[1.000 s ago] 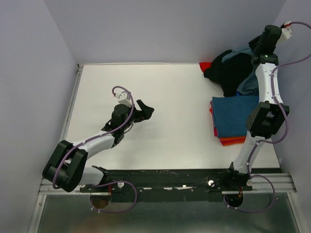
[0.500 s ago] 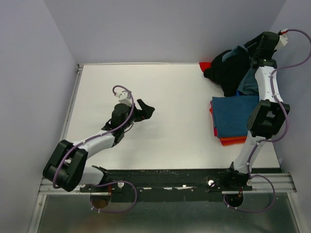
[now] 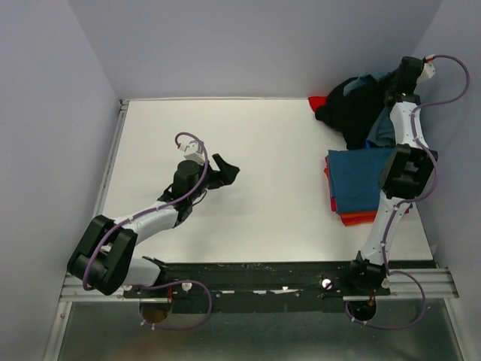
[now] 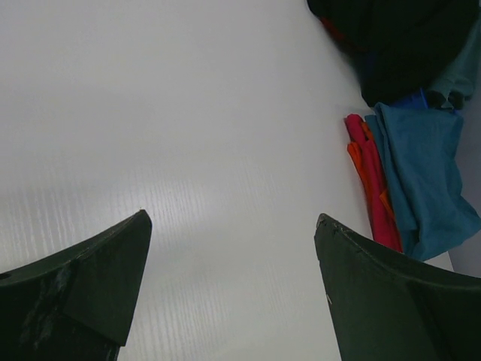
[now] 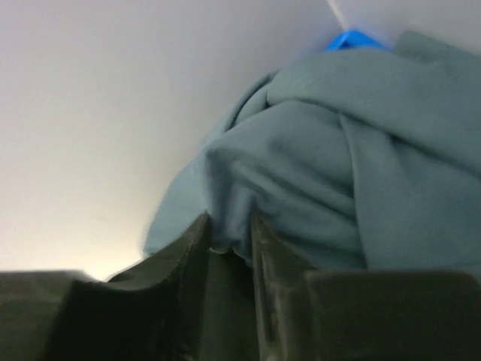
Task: Fold and stack the t-shirts
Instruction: Grab crumpled tshirt from bin with the right arm
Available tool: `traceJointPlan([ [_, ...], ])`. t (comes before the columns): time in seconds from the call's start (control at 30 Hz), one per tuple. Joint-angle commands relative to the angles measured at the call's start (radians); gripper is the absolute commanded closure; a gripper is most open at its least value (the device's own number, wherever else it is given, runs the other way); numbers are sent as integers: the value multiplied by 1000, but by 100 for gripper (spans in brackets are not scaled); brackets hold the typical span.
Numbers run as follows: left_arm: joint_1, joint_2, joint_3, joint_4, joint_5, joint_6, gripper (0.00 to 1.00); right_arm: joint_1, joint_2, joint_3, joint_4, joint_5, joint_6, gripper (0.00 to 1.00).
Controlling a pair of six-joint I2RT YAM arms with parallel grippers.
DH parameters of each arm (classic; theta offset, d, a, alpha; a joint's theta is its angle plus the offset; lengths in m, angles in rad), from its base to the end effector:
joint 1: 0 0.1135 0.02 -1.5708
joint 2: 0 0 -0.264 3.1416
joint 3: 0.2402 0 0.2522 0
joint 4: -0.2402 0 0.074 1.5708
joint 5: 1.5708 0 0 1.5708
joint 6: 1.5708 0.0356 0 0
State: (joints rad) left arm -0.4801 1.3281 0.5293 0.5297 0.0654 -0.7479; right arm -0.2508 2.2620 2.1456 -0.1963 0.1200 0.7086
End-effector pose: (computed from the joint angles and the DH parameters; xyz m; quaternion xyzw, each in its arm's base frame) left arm 0.2437 -0.1295 0.2070 -0.0865 0.7907 -0.3701 0.4800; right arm 0.5246 -0.1388 0.3144 0.4038 0.6997 0.0860 0.5830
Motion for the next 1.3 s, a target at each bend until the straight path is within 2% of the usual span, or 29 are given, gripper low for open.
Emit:
traceJointPlan([
  [0.0,1,17,26,9,30,10,2,-8,21,53,-8,-40,-14,80],
  [0.03,1,19,29,10,33,9,3,-8,4,43,-6,-30,-27,85],
  [0.17,1,22,29,12,36,7,2,1,-88,-39,35,44,-115,88],
  [0.23,1,19,29,12,39,5,3,2,-140,-75,41,73,-142,99],
  [0.37,1,8,23,15,36,10,3,7,-252,-171,87,101,-158,99],
  [0.4,1,6,23,13,34,12,3,11,-272,-174,87,107,-167,95],
  [0.43,3,5,20,13,33,13,3,15,-286,-171,81,112,-172,84],
  [0.47,2,3,21,12,31,15,2,18,-304,-170,77,110,-173,79],
  [0.5,1,2,21,12,30,15,2,18,-318,-174,75,103,-166,82],
  [0.53,1,2,21,10,31,15,2,18,-329,-181,72,96,-158,99],
  [0.8,2,5,28,12,37,19,2,18,-390,-250,69,53,-115,99],
  [0.93,1,10,29,12,45,16,2,33,-420,-227,55,7,-139,99],
  [1.13,1,0,26,7,39,21,2,134,-498,-99,38,188,-322,99],
  [1.27,1,2,28,7,36,24,2,177,-576,-81,55,182,-356,99],
])
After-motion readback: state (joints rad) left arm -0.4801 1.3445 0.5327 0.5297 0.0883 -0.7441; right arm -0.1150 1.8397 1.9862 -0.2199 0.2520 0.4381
